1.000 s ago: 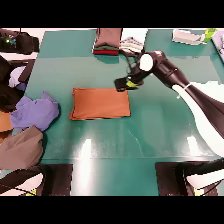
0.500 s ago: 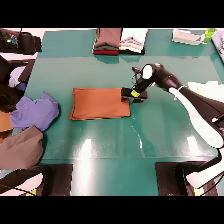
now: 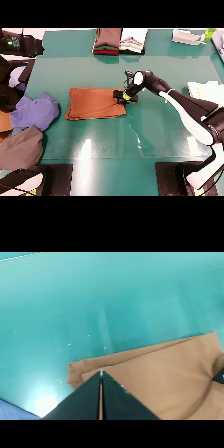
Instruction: Fold the shirts.
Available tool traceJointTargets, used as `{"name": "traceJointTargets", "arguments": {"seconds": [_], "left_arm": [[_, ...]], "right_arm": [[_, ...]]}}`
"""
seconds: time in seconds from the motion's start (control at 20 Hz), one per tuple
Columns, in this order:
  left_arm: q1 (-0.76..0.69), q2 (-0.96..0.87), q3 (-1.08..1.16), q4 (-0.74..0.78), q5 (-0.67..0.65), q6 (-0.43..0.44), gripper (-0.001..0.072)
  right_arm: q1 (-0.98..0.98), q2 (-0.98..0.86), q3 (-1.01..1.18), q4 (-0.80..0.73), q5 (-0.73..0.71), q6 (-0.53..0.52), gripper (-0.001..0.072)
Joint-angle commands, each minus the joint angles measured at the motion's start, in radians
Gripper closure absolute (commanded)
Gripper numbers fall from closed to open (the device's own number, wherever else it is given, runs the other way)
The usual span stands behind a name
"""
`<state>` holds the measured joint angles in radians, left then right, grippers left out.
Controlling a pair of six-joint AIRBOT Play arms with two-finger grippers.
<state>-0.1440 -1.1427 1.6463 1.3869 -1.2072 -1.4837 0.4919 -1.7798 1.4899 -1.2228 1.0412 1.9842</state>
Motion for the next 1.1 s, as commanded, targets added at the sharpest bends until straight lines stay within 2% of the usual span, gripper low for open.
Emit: {"name": "traceJointTargets", "arguments": {"seconds": [0.0, 0.25, 0.5, 0.8, 1.05], "left_arm": [[-0.063, 0.0, 0.0, -0.008, -0.005, 0.018, 0.0681], [-0.243, 0.0, 0.0, -0.007, 0.001, 0.027, 0.068], [-0.335, 0.0, 0.0, -0.008, 0.023, 0.026, 0.068], [-0.35, 0.0, 0.0, -0.015, 0.035, 0.014, 0.068], [-0.35, -0.001, 0.0, -0.015, 0.043, -0.008, 0.068]], "right_arm": [[-0.035, 0.054, 0.0, -0.011, -0.029, -0.058, 0.0688], [-0.303, 0.279, 0.0, -0.011, -0.002, -0.138, 0.069], [-0.674, 0.438, 0.0, -0.01, 0.008, -0.206, 0.069], [-1.035, 0.464, 0.0, -0.006, 0.013, -0.265, 0.069], [-1.128, 0.465, 0.0, 0.0, -0.034, -0.284, 0.069]]}}
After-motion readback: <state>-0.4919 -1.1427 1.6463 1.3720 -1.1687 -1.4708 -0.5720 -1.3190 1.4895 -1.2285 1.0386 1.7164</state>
